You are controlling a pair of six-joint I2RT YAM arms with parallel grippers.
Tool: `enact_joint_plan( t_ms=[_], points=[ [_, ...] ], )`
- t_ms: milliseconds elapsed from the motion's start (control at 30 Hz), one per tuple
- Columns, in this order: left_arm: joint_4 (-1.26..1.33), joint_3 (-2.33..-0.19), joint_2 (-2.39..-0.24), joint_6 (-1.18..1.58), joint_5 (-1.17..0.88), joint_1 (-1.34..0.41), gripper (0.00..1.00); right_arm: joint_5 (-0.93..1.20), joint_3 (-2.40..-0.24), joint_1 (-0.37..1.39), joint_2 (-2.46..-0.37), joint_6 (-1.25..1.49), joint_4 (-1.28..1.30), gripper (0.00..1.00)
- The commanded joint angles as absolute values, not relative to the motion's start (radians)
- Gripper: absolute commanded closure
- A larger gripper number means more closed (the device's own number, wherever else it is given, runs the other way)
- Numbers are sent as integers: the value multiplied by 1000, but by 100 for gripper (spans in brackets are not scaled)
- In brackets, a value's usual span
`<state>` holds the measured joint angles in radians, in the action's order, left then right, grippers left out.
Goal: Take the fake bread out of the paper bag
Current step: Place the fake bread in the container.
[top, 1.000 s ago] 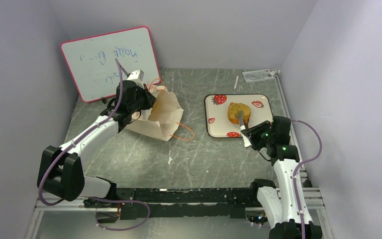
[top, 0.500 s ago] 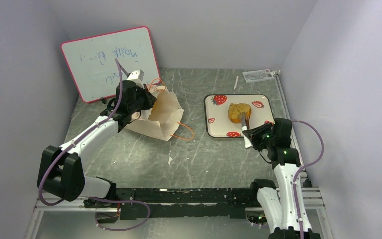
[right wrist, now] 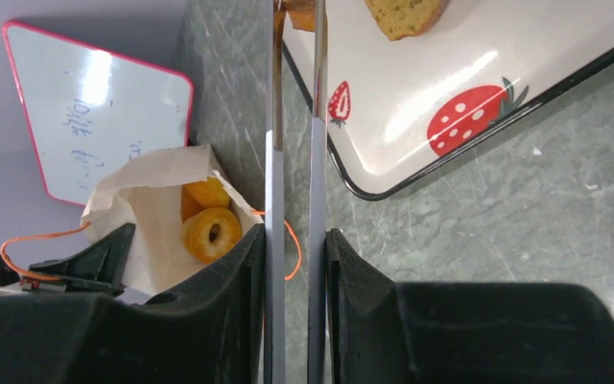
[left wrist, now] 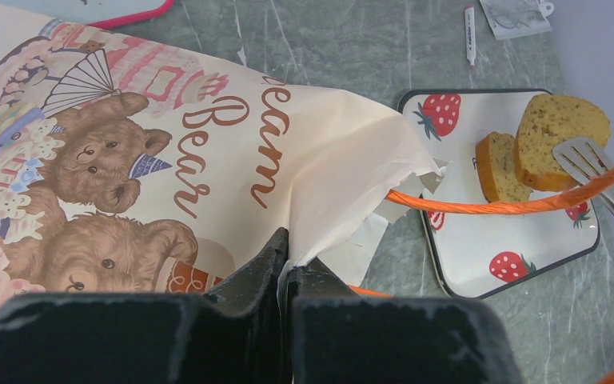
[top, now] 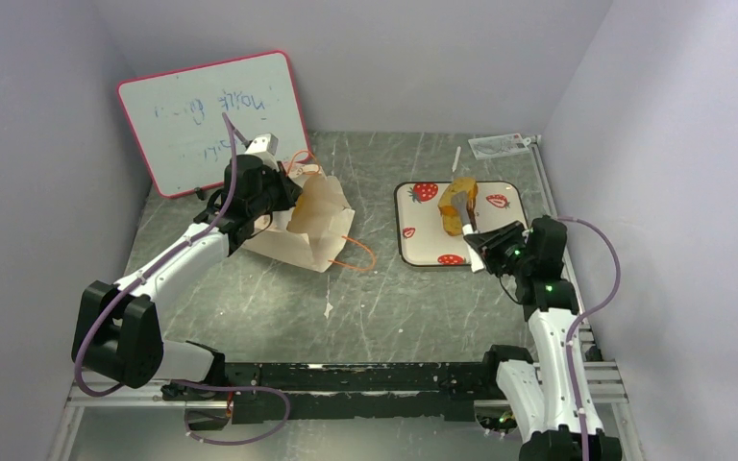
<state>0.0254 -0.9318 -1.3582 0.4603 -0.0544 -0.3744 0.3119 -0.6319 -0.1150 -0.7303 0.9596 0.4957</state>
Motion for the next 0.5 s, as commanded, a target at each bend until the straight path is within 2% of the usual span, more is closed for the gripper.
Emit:
enact_joint_plan(
  t_ms=[0, 233, 400, 467],
  points=[
    [77, -941, -1362, 466, -79, -370, 93, 365, -618, -123, -747, 945, 391, 85],
    [86, -937, -1376, 472, -84, -371, 93, 345, -570, -123, -740, 937, 438, 77],
    [83, -938, -1378, 471, -81, -369, 93, 320, -572, -123, -712, 932, 495, 61],
    [85, -938, -1380, 472, -82, -370, 93, 312, -571, -123, -694, 936, 506, 60]
  ],
)
